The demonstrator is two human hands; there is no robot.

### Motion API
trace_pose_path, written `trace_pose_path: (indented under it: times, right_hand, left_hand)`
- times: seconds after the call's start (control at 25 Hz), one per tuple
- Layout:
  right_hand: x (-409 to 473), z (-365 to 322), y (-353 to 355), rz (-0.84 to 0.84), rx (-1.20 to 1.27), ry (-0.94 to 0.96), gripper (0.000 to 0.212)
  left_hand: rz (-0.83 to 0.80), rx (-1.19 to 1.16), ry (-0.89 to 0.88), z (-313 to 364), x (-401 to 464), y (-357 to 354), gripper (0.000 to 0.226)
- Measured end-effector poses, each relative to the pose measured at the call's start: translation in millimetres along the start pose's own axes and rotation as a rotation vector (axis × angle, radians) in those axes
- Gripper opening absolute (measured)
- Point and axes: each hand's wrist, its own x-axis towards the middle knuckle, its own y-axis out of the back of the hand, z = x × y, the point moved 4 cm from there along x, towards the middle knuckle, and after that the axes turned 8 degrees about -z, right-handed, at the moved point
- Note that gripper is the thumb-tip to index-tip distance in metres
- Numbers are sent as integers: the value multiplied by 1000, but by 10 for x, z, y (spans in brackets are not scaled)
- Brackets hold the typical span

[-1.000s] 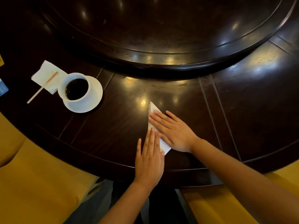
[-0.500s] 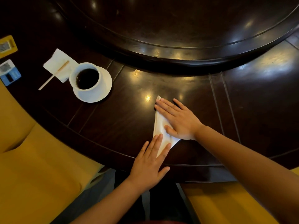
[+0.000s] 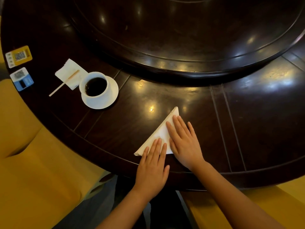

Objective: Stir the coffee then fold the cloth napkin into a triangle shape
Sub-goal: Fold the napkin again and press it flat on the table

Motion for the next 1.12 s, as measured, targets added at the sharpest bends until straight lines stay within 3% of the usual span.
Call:
trace_pose_path:
  times: [0.12,0.44,1.12]
  right_hand:
    - [-179,158,26,-61,-90,214,50]
    - [-18,214,57,-110,-205,476,51]
    - [1093,-245,245,-158,-187,644,53]
  left_hand:
    - [-15,11,31,26,0,-108,65]
    - [-19,11,19,3,24,-190,66]
    - [64,10,188,-771,348,113,61]
